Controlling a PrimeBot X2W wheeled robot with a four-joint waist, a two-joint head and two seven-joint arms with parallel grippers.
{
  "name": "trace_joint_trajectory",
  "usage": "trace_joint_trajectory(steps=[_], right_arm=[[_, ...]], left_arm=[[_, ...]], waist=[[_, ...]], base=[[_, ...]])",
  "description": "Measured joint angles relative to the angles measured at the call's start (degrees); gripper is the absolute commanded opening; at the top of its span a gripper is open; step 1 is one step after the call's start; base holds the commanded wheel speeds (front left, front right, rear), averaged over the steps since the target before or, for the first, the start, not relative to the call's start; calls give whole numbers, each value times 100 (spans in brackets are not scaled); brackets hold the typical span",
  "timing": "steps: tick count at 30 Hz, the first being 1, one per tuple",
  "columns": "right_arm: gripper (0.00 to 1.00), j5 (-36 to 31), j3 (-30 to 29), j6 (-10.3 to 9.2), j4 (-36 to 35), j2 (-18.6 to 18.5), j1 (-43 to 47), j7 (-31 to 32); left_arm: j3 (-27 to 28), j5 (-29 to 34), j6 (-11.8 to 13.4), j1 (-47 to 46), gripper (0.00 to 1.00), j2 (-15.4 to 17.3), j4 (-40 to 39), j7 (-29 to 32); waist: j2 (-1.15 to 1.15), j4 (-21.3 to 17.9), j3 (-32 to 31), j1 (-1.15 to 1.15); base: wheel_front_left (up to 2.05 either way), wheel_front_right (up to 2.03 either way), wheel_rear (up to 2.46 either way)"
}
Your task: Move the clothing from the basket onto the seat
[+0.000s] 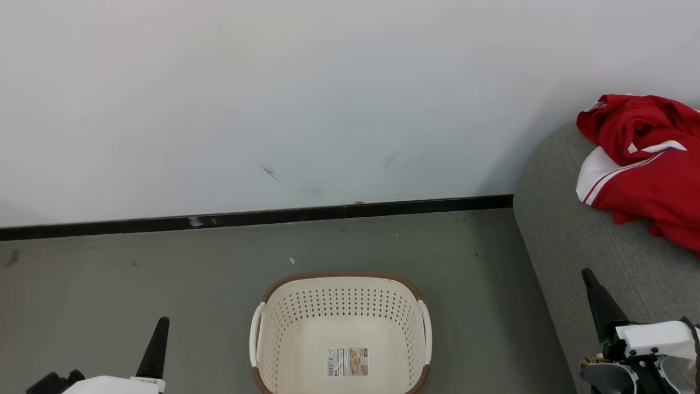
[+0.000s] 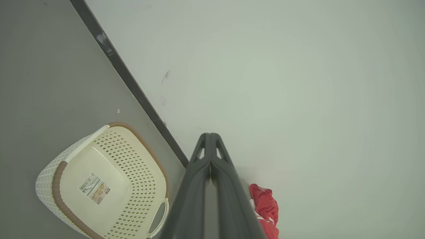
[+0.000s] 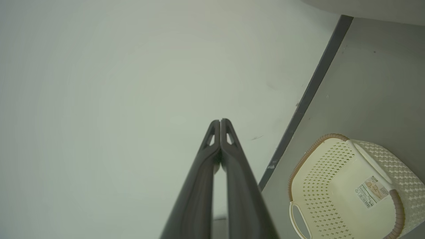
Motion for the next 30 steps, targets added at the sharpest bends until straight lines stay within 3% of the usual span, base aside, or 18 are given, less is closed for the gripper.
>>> trace_joint_trajectory(steps=[17, 30], right_arm=[[0, 1508, 62, 0, -176, -27, 12, 245], [0, 1564, 138, -1, -227, -29, 46, 244]], left_arm=[[335, -1170, -300, -209, 0, -58, 119, 296], [349, -1229, -300, -232, 0, -68, 147, 296]], waist=[[0, -75, 19, -1], [0, -75, 20, -2]], base=[[0, 0, 0], [0, 0, 0]])
